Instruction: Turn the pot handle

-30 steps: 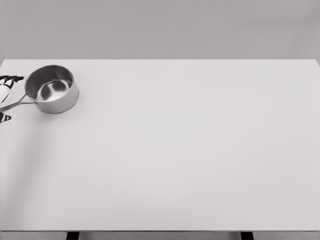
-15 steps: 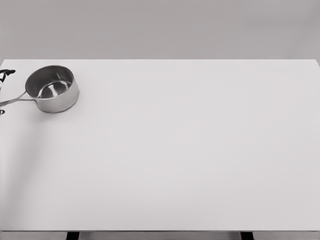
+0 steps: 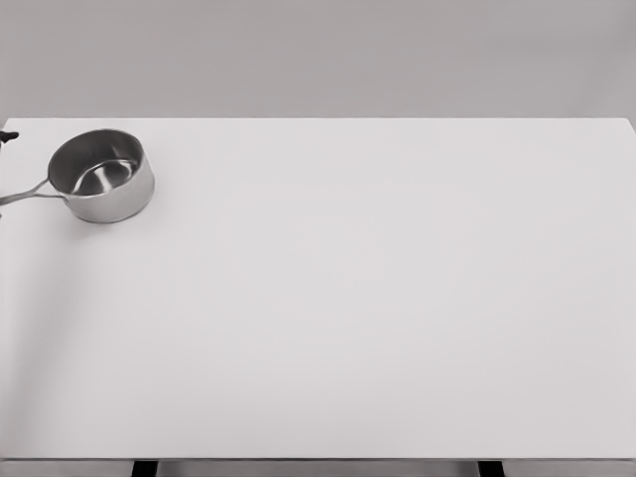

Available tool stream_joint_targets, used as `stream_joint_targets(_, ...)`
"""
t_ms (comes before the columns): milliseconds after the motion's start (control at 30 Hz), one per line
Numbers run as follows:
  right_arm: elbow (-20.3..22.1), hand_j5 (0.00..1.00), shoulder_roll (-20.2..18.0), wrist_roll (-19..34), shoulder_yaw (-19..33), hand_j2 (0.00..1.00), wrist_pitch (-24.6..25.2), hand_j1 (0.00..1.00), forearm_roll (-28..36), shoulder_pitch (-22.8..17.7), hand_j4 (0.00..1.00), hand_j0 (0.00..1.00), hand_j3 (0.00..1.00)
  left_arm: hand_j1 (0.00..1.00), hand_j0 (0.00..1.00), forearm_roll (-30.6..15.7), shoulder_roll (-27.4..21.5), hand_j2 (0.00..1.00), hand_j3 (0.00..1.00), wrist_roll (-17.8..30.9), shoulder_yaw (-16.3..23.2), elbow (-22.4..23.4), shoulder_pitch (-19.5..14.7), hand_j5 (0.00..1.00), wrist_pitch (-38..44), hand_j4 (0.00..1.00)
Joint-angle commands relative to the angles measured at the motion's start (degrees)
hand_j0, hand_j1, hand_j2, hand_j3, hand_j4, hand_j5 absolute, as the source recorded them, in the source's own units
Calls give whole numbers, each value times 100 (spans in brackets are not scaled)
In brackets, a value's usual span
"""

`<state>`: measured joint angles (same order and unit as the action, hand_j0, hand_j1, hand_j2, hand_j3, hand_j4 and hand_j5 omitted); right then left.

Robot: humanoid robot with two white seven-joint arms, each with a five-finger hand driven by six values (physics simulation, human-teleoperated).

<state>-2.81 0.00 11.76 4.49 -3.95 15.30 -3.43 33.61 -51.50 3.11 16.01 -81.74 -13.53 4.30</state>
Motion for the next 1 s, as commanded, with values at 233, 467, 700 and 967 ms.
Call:
stream_joint_targets(233, 0, 100, 0, 1, 0, 100, 0, 100, -1, 0, 100, 100, 100, 100, 100, 40, 113, 100, 100, -3, 200, 369, -255, 100, 0, 100)
stream_joint_targets(467, 0, 100, 0, 1, 0, 100, 0, 100, -1, 0, 100, 100, 100, 100, 100, 128, 237, 100, 100, -3, 209, 580, -378, 100, 0, 100)
stream_joint_targets(700, 0, 100, 0, 1, 0, 100, 0, 100, -1, 0, 100, 100, 100, 100, 100, 137, 307, 100, 100, -3, 209, 721, -492, 100, 0, 100)
stream_joint_targets(967, 0, 100, 0, 1, 0, 100, 0, 100, -1, 0, 100, 100, 100, 100, 100, 172, 404, 100, 100, -3, 543, 949, -817, 100, 0, 100)
